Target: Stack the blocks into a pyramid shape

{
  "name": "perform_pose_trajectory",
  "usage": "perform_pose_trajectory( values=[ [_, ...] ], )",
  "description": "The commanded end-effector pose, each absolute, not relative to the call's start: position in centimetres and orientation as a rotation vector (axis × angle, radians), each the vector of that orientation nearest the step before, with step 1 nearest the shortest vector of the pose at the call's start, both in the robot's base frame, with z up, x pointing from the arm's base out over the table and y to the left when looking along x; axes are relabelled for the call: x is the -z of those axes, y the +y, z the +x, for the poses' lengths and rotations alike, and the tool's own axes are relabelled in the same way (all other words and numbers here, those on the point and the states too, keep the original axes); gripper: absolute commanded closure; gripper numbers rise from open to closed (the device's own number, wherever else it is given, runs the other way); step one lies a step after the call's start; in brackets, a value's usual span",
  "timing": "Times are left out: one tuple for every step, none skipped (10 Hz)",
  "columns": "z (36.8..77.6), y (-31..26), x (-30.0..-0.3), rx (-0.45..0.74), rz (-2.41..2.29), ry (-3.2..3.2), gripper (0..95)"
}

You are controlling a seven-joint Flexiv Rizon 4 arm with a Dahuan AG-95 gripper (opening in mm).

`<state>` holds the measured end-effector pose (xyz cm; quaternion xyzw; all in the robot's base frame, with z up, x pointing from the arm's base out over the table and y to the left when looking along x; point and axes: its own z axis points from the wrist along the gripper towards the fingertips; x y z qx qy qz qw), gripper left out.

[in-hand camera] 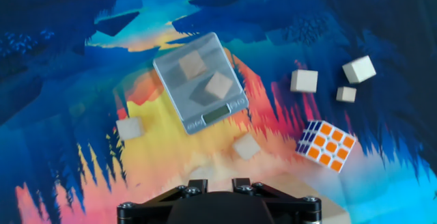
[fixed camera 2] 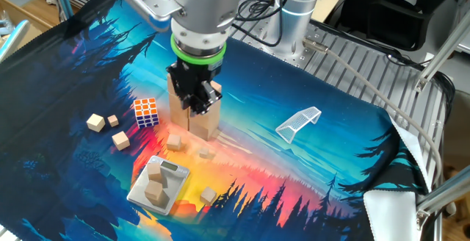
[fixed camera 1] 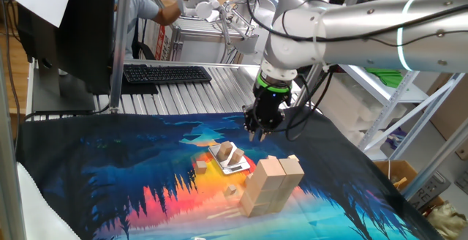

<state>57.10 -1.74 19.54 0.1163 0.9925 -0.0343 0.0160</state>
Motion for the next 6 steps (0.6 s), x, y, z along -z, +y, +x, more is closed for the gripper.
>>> perform_pose_trajectory(
  values=[
    [58.5, -2.1, -19.1, 0.109, 0.341, 3.094, 76.0],
    [58.9, -2.3, -18.8, 0.109, 0.337, 3.093, 76.0],
    [59.4, -2.6, -18.2, 0.106, 0.331, 3.09, 76.0],
    [59.7, -2.7, -17.7, 0.106, 0.332, 3.089, 76.0],
    [59.8, -2.7, -17.3, 0.109, 0.334, 3.088, 76.0],
    [59.9, -2.6, -16.8, 0.119, 0.33, 3.087, 57.0]
  ],
)
